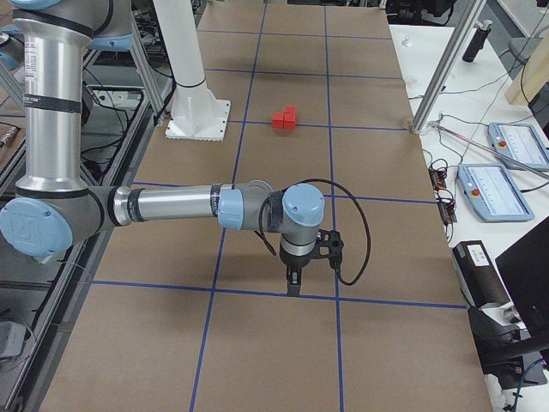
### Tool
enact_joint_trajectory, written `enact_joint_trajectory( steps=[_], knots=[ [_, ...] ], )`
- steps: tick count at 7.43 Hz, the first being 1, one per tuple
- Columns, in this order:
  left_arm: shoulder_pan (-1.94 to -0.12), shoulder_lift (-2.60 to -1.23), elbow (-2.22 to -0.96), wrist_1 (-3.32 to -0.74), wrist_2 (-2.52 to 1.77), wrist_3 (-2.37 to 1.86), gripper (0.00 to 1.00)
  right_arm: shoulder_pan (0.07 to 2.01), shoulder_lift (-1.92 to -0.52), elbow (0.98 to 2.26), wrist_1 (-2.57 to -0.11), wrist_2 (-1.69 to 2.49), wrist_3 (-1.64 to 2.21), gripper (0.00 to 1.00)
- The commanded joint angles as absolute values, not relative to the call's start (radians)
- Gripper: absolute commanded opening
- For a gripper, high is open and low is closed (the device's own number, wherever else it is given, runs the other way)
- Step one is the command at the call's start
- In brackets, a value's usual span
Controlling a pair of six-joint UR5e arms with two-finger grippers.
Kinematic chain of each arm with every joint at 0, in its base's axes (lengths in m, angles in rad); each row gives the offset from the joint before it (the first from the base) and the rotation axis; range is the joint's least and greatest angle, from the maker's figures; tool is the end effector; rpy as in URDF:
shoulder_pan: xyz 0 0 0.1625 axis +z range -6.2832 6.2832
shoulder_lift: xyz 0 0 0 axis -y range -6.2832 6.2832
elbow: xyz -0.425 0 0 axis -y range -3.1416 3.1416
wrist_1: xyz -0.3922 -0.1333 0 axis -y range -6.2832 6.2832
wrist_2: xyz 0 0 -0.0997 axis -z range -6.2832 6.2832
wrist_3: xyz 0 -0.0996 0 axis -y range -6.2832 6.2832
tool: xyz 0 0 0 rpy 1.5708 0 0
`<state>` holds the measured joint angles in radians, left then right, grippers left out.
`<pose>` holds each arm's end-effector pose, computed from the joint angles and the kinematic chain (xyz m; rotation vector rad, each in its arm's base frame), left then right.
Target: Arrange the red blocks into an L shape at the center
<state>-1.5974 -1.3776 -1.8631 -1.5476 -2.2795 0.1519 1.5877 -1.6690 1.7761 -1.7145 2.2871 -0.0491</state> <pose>-0.0795 -0.4119 0.6086 0.1357 0.6997 0.1468 0.0754 -0.4440 0.6222 -0.0114 -0.7170 -0.0177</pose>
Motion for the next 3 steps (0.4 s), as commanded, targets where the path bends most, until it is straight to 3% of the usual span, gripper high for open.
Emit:
enact_joint_trajectory(
  steps=[1,3],
  knots=[
    [-1.597,-1.379,-1.861,-1.575,-2.281,0.152,1.00,1.588,-1.669,1.776,-1.715,2.287,-0.049,1.00],
    [-1.597,-1.376,-1.858,-1.585,-2.279,0.152,1.00,1.588,-1.669,1.776,-1.715,2.287,-0.049,1.00]
  ],
)
